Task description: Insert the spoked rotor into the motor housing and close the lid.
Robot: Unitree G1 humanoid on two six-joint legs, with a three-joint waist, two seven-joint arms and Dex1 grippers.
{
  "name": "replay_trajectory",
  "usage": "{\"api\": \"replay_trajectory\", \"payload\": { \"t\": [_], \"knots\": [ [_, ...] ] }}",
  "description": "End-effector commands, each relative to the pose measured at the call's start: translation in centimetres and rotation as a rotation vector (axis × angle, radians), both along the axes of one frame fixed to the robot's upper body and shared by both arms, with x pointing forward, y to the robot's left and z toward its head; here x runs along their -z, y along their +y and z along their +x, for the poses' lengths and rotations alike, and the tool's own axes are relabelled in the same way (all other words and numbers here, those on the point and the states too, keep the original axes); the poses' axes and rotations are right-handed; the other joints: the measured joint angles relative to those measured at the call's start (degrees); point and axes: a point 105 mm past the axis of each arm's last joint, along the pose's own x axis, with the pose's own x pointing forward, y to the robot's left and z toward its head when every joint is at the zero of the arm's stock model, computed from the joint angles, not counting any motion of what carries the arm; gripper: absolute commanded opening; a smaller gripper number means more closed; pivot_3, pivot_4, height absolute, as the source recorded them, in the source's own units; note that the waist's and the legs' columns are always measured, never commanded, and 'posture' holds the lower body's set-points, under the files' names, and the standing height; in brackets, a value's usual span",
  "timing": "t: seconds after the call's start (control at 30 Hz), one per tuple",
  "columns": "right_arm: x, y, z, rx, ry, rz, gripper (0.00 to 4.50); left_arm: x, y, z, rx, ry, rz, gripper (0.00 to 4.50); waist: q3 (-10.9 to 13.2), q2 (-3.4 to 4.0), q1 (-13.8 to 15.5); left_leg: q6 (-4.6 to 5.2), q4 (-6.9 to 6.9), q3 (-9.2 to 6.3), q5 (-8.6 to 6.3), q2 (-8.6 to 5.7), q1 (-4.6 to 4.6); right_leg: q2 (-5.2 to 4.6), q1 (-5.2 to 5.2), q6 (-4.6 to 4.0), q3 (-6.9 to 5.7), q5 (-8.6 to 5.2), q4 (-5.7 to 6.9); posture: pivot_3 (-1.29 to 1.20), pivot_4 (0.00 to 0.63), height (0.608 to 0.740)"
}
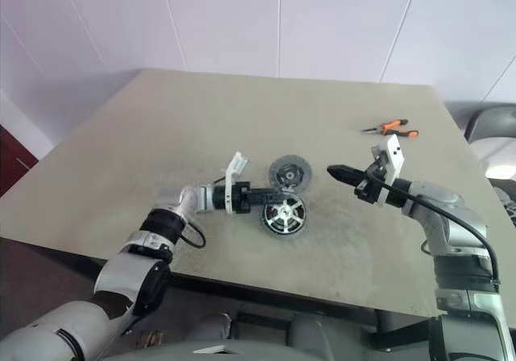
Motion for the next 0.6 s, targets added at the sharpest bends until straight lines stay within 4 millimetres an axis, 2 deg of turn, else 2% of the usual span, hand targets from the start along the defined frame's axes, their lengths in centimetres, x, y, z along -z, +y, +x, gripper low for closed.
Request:
{"api": "replay_trajectory", "payload": {
  "t": [0.03, 0.2, 0.3, 0.5, 0.53, 0.6],
  "knots": [
    [-1.2, 0.5, 0.4, -0.02, -0.051, 0.005, 0.0, -2.9, -0.9, 0.3, -0.01, -0.28, 0.043, 2.62, 0.0, -0.01, 0.06, 0.0, 0.0, 0.01, 0.0, 0.0, 0.0, 0.0, 0.0, 0.0, 0.02, 0.0, 0.0, 0.0, 0.0, 0.74],
    [-1.2, 0.6, 0.5, -0.025, -0.05, 0.005, 0.0, -3.4, -1.3, -0.3, 0.008, -0.495, 0.11, 2.62, 0.0, -0.01, -0.05, 0.0, 0.02, 0.27, 0.0, 0.0, 0.07, 0.03, -0.01, 0.0, 0.27, 0.0, 0.0, 0.0, 0.0, 0.74],
    [-1.2, 0.6, 0.4, -0.026, -0.051, 0.004, 0.0, -2.9, -1.2, 0.0, -0.029, -0.53, 0.137, 2.62, 0.02, -0.03, -0.17, 0.0, 0.02, 0.58, 0.01, 0.0, 0.13, 0.06, -0.09, 0.0, 0.62, 0.0, 0.02, 0.0, 0.0, 0.74],
    [-1.2, 0.6, 0.3, -0.025, -0.048, 0.004, 0.0, -4.1, -0.2, 0.8, -0.118, -0.622, 0.058, 2.62, 0.07, -0.11, -0.13, 0.01, 0.13, 0.94, 0.01, 0.0, 0.14, 0.07, -0.14, 0.08, 1.0, -0.03, 0.01, 0.0, 0.0, 0.74],
    [-1.2, 0.6, 0.3, -0.025, -0.048, 0.004, 0.0, -4.0, 0.0, 0.9, -0.125, -0.628, 0.052, 2.22, 0.07, -0.11, -0.15, 0.01, 0.12, 0.97, 0.01, 0.0, 0.14, 0.07, -0.15, 0.08, 1.02, -0.03, 0.01, 0.0, 0.0, 0.74],
    [-1.2, 0.6, 0.4, -0.025, -0.046, 0.004, 0.0, -3.6, 0.1, 1.0, -0.144, -0.669, 0.073, 1.7, 0.07, -0.11, -0.08, 0.01, 0.1, 0.99, 0.0, 0.0, 0.15, 0.07, -0.17, 0.07, 1.05, -0.02, 0.01, 0.0, 0.0, 0.74]
  ]
}}
